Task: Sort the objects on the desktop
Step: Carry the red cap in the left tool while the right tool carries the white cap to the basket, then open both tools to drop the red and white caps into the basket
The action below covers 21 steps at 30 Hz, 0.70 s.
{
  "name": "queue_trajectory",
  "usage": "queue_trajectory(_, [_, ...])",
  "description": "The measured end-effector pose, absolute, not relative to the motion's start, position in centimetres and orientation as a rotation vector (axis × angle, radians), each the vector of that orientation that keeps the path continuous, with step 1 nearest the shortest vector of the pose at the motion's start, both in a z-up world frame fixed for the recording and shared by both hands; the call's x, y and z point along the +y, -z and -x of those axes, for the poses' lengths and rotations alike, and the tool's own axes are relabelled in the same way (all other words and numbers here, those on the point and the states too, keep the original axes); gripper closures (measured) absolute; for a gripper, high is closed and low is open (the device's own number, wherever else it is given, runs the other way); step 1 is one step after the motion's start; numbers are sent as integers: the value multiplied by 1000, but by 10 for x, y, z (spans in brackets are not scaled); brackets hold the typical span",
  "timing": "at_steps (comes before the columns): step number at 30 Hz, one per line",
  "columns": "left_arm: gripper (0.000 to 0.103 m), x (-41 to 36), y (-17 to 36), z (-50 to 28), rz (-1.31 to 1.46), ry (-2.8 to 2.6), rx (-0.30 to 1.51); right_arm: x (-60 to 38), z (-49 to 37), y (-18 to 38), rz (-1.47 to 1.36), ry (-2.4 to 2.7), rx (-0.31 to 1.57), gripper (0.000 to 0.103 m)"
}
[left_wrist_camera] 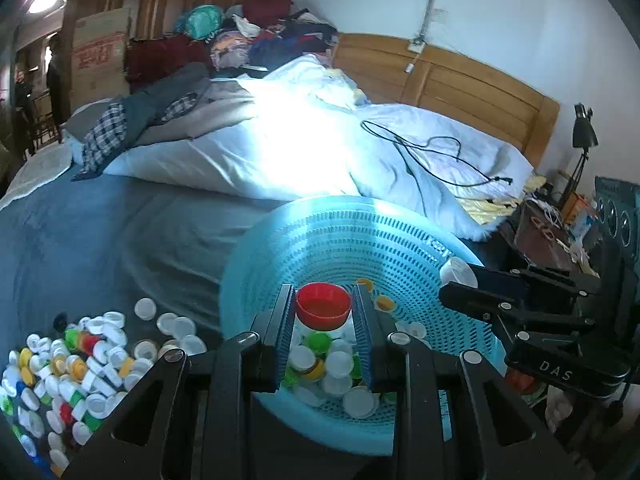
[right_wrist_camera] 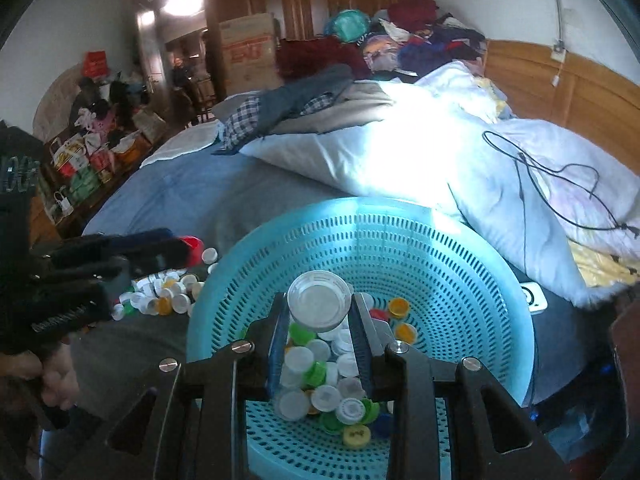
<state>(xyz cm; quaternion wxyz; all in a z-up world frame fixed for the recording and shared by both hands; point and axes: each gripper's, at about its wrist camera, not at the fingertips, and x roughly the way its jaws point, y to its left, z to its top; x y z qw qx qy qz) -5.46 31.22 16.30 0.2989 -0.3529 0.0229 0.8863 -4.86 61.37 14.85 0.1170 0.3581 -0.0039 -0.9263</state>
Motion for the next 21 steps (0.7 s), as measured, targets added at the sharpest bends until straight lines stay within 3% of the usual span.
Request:
queue_trajectory(5, [78,318,-163,55,930,-2353,58,614,49,-150,-1038,2722,-15,70])
queue_trajectory(7, [68,315,-164,56,924,-2365,56,615,47,-151,-1028,2739,-20,58])
queue_trajectory(8, [60,313,-163,56,916,-2378,53,615,46,-152,-1017,2745,-28,40])
queue_trajectory(9, [58,310,-164,56,906,-2396,46,615,45,-153,-1004,2753,-34,34])
queue_trajectory(15, [58,259,-153,45,907,-2475,44,596,39,-159,-962,2724,-19,34])
queue_trajectory(21, [58,126,-90,18,1095,-2704,-111,550,34,-139,-996,2598,60,32])
